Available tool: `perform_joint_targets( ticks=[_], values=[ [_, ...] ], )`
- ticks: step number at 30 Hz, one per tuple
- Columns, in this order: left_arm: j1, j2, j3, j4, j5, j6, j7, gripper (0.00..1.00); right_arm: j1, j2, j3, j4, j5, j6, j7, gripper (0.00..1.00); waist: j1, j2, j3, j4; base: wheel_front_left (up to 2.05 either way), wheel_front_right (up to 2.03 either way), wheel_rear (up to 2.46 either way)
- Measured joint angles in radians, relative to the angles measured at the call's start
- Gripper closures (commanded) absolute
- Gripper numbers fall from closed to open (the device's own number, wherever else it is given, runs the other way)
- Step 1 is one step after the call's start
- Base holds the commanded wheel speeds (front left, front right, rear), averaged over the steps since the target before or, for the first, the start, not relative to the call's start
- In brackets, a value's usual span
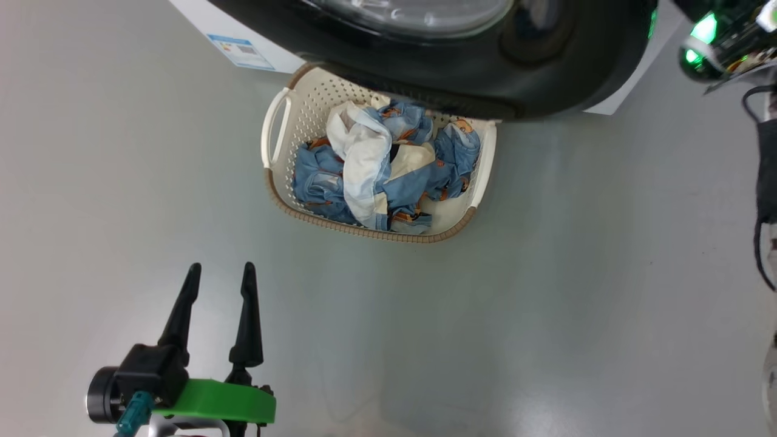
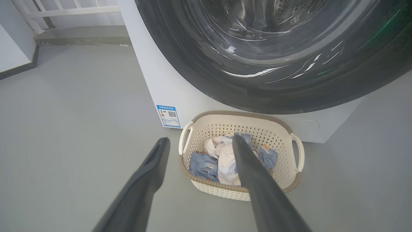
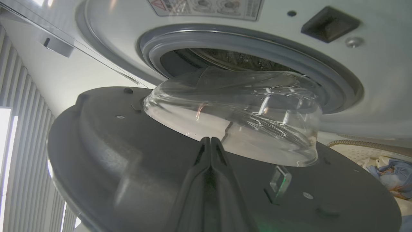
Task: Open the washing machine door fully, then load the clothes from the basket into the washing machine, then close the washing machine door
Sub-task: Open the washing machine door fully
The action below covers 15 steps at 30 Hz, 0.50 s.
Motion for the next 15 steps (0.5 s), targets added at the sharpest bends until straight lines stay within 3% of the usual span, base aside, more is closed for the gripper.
perform_joint_targets(
  ticks=[15],
  values=[
    [0.0,0.0,0.013,0.016,-0.002,-0.001,0.0,0.0,0.119,0.069,0.125,-0.072,0.008,0.0,0.139,1.0,0.0,0.0,-0.061,-0.041,0.0,0.0,0.0]
  ],
)
